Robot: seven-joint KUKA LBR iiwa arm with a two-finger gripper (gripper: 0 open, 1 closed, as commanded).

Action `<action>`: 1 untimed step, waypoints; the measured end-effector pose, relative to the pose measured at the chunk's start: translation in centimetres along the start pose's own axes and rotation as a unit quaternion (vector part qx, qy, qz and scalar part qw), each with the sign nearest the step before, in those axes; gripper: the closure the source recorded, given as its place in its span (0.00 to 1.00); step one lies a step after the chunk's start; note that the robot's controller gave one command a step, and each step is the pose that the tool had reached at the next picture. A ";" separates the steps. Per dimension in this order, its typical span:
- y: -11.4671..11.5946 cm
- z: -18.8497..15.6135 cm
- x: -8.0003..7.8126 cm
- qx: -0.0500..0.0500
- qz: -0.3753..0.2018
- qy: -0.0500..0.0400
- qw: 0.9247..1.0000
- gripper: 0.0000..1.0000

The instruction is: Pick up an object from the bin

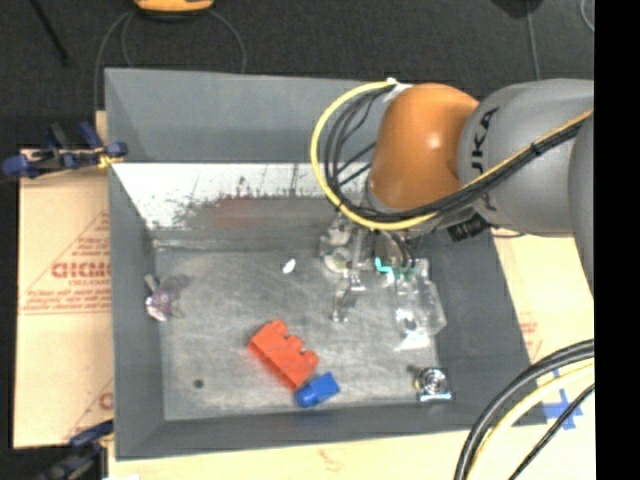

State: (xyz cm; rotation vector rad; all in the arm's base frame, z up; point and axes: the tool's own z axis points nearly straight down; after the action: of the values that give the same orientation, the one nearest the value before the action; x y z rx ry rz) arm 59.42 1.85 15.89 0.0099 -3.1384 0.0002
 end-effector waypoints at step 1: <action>7.4 5.2 3.9 -0.002 0.079 0.000 0.997 0.00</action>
Offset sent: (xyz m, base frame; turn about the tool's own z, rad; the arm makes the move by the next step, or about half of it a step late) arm -0.0385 0.0715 -0.0502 0.1647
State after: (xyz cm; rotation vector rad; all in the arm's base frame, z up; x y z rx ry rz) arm 55.47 9.24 10.75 -0.2393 -3.1295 -0.0056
